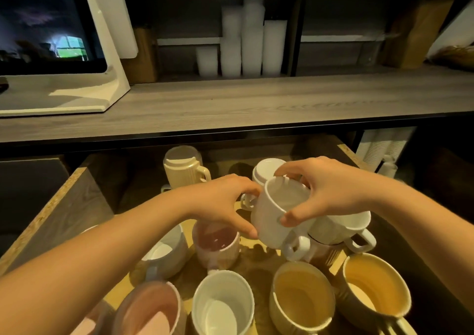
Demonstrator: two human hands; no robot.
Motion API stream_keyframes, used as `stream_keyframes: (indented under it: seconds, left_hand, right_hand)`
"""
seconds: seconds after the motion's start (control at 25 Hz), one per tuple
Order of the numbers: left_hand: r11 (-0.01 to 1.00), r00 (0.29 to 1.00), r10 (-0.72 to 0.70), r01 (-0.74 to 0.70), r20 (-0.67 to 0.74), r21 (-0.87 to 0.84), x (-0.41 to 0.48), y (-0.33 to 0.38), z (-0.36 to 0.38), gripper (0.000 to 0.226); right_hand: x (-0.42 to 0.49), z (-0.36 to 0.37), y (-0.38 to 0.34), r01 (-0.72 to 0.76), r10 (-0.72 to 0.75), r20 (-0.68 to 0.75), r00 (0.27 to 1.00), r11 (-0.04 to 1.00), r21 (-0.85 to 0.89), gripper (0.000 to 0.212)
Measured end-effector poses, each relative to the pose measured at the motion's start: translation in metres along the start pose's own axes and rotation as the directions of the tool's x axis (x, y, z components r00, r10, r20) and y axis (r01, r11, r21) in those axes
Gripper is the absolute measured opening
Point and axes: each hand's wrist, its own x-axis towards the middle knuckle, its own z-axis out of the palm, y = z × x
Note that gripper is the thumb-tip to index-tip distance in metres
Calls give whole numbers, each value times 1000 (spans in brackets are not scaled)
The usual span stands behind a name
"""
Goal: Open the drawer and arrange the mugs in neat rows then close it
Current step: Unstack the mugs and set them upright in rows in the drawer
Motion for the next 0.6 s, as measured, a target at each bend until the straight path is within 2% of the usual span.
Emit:
stream_keyframes:
  seconds: [0.12, 0.24, 0.4, 0.6]
  left_hand:
    - [992, 999, -28, 30, -17, 120, -1, -2, 4, 69]
    - [966, 989, -140, 127, 40, 223, -9, -11, 9, 72]
    - [938, 967, -240, 207, 88, 276, -18, -25, 17, 80]
    - [939, 971, -236, 219, 33, 266, -25, -32, 25, 80]
  right_hand:
    - [3, 10, -1, -3, -1, -34, 999, 992, -127, 75]
    - [4, 20, -2, -12, 9, -17, 1000, 977, -212, 81]
    - [6, 30, -3, -24, 23, -9, 1000, 972, -234, 81]
    - [8, 38, -7, -61, 55, -35, 998, 976, -210, 79]
